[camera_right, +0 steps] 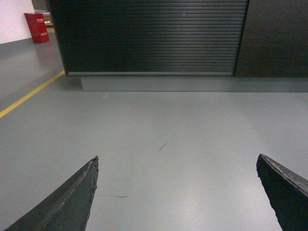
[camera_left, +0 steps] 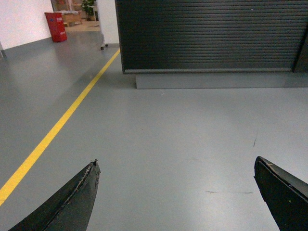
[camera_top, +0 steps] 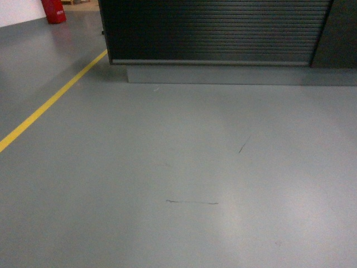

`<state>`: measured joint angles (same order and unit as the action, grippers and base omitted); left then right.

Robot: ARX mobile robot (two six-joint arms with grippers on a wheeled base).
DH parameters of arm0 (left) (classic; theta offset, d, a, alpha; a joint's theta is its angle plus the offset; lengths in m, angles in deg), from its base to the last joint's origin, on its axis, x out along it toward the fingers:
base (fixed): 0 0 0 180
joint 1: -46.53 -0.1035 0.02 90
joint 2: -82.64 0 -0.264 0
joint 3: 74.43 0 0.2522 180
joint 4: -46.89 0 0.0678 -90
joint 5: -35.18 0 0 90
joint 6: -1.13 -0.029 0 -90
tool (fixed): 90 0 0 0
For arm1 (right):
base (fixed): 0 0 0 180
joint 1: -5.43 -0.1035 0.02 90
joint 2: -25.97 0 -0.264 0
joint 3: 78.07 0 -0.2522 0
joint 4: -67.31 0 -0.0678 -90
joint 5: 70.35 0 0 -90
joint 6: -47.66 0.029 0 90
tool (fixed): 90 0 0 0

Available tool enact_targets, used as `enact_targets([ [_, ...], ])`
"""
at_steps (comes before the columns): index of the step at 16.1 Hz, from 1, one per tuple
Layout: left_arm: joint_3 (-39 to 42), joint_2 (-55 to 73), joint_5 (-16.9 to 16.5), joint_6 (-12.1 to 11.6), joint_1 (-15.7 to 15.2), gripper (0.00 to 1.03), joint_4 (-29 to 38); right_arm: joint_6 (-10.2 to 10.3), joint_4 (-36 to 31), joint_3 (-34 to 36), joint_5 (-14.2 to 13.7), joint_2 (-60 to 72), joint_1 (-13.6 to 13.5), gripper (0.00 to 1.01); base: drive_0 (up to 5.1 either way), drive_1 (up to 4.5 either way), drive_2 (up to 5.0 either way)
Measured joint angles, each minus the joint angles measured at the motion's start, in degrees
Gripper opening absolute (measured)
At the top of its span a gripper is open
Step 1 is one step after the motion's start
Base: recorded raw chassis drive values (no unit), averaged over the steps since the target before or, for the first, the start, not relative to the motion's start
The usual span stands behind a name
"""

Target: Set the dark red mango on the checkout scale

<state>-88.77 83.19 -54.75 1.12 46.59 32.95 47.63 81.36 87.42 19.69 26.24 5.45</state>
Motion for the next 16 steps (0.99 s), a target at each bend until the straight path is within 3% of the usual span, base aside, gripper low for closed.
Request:
enact_targets([
  [16,0.0,0.0,-0.07,0.0,0.0,0.98,0.09,0.0,-0.02,0.0,0.0,0.0,0.0,0.98,0.0,4.18,-4.2],
])
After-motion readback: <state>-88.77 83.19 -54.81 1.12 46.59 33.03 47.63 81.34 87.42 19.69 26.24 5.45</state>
